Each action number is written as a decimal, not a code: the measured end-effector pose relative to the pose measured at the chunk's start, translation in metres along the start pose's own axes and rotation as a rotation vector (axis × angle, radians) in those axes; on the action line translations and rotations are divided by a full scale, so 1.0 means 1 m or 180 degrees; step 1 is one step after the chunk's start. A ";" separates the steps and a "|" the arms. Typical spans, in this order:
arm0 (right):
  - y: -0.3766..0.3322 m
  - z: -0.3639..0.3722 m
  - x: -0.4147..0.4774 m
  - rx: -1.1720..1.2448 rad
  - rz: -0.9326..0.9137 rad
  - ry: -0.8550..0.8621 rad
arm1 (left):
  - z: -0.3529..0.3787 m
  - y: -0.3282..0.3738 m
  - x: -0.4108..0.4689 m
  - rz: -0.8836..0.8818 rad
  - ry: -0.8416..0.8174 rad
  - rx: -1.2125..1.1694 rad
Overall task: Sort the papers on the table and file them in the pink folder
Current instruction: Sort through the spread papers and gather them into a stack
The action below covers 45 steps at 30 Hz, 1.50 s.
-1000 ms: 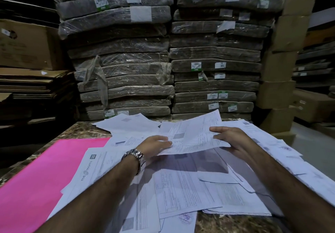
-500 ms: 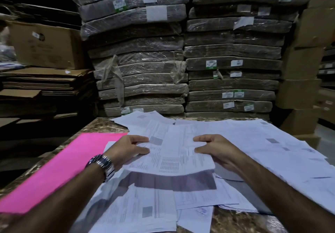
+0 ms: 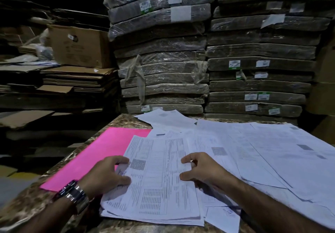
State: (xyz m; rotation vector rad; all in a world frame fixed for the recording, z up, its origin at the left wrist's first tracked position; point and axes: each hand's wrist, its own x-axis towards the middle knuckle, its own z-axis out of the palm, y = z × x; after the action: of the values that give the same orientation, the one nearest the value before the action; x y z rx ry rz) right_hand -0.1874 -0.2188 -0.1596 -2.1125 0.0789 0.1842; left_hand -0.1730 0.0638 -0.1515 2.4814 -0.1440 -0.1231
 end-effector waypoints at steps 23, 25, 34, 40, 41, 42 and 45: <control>-0.025 -0.006 0.000 0.0773 0.0744 0.0000 | 0.006 0.012 0.022 -0.0405 0.0017 0.0098; -0.025 -0.010 0.000 0.0738 0.0796 -0.0024 | 0.002 0.007 0.027 -0.0443 0.0044 -0.0040; -0.012 -0.022 0.011 -0.0196 0.0615 0.0470 | -0.009 -0.006 0.033 -0.0593 -0.0158 -0.0510; 0.002 -0.057 -0.001 -0.0878 0.0679 0.1002 | 0.017 0.038 0.026 0.0410 0.0397 0.0369; 0.004 -0.062 -0.002 -0.0916 0.0726 0.1059 | 0.025 0.051 0.025 0.0684 0.0274 0.0319; 0.005 -0.065 -0.005 -0.0986 0.0773 0.1098 | 0.034 0.064 0.024 0.0946 0.0162 0.0373; 0.009 -0.072 -0.008 -0.1158 0.0950 0.1171 | 0.060 0.097 0.025 0.1445 -0.0160 0.0525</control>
State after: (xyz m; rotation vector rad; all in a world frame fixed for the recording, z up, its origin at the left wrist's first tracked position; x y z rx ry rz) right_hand -0.1895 -0.2857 -0.1291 -2.4680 0.6221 -0.0200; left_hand -0.1631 -0.0519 -0.1414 2.5394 -0.7576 0.0205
